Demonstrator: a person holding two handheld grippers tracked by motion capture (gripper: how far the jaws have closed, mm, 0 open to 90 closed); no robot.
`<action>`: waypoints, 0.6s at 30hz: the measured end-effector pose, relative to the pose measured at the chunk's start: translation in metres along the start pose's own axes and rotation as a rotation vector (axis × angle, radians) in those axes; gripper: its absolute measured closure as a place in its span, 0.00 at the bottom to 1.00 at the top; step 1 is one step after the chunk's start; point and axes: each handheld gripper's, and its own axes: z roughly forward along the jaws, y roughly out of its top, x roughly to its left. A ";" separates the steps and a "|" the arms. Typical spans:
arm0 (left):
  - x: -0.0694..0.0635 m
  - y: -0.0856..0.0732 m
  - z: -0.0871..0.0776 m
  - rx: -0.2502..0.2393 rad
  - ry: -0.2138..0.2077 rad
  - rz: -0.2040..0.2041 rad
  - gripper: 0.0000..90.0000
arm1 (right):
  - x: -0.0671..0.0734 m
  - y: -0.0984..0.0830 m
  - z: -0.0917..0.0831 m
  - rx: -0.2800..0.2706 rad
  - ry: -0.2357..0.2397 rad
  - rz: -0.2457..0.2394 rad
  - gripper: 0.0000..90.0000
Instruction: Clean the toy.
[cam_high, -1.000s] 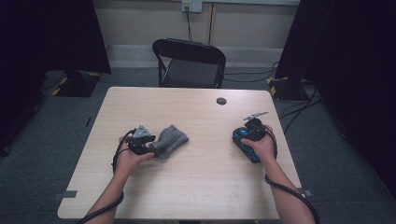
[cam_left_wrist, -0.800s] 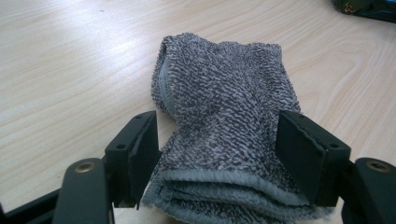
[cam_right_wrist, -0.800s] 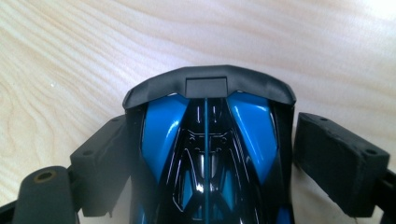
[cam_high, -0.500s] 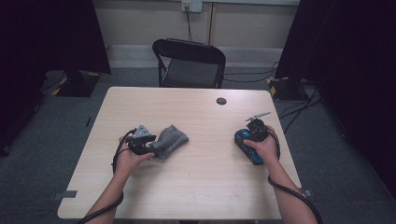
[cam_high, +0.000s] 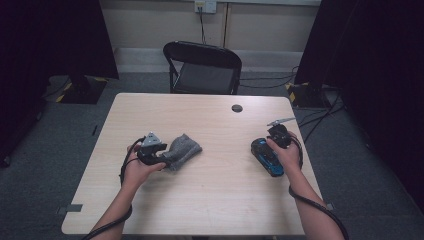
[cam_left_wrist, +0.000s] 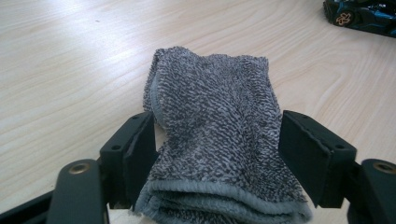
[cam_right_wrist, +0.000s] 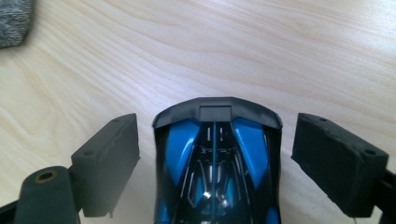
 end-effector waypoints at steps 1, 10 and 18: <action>0.001 0.001 -0.001 -0.002 0.006 0.004 0.27 | 0.001 0.000 -0.001 -0.001 0.001 -0.004 0.16; -0.005 0.014 -0.012 -0.019 -0.007 -0.017 0.19 | 0.017 0.003 -0.013 -0.026 0.025 -0.033 0.16; -0.011 0.019 -0.011 -0.019 -0.055 -0.030 0.17 | 0.029 0.002 -0.019 -0.043 0.051 -0.049 0.16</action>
